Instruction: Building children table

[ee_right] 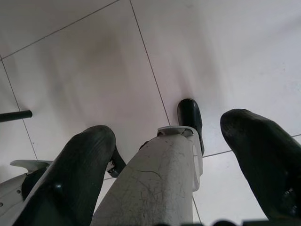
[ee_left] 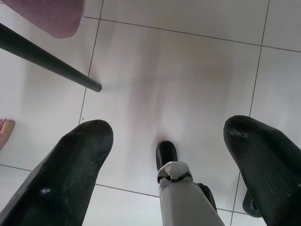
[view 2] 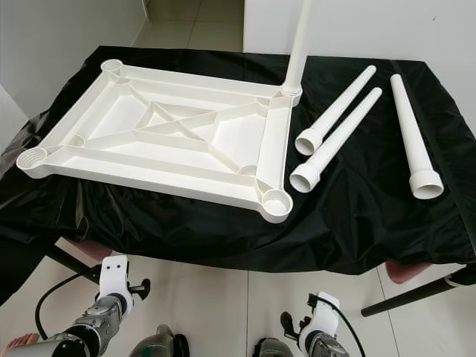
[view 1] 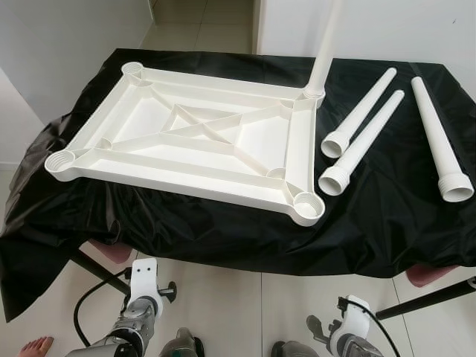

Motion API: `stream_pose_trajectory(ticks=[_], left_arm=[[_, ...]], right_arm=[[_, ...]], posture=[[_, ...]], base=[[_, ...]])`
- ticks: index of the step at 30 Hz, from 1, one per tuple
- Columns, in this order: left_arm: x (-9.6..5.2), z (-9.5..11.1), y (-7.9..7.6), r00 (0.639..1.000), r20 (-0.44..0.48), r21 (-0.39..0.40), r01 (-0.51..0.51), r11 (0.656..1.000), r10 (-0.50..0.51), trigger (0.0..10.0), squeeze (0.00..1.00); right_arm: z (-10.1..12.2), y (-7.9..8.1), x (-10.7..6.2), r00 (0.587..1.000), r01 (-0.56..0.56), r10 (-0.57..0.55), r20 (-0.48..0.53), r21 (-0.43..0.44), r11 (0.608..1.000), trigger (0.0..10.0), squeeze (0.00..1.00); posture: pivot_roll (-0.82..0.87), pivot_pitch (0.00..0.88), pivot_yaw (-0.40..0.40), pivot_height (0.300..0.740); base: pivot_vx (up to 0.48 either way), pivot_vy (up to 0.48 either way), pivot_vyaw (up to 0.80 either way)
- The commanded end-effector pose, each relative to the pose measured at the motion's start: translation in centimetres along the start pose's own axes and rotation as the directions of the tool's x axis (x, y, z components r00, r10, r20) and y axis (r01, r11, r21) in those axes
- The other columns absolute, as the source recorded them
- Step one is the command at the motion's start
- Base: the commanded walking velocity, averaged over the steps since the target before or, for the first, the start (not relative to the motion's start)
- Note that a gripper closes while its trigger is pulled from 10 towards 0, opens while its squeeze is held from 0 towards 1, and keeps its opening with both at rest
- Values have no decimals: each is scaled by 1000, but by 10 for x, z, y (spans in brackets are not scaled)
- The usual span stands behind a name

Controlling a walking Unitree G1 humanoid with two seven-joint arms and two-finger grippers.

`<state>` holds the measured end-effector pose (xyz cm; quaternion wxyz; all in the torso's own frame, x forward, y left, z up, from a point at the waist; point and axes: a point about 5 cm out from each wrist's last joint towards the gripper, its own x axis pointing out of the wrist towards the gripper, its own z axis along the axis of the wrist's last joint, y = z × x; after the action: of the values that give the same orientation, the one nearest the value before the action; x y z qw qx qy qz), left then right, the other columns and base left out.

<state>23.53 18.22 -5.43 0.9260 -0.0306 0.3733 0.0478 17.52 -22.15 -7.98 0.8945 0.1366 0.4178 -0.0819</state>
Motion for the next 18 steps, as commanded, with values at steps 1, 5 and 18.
stream_pose_trajectory(ticks=[1, 5, 18], left_arm=[[-2, -10, 2, 999, -41, 1, -35, 999, 35, 10000, 0], [-2, -12, 2, 998, -46, -6, -32, 999, 31, 10000, 0], [-4, -19, 4, 998, -58, -7, -40, 999, 39, 10000, 0]], right_arm=[[-7, -1, -1, 999, 5, -6, -35, -14, 1000, 10000, 0], [-5, -2, -1, 999, 4, -5, -34, -28, 1000, 10000, 0], [-10, -3, -3, 999, 4, -6, -49, -49, 999, 10000, 0]], posture=[[-5, 63, 34, 740], [-6, 61, 31, 740], [-11, 67, 39, 740]], base=[[0, 0, 0], [0, 0, 0], [0, 0, 0]])
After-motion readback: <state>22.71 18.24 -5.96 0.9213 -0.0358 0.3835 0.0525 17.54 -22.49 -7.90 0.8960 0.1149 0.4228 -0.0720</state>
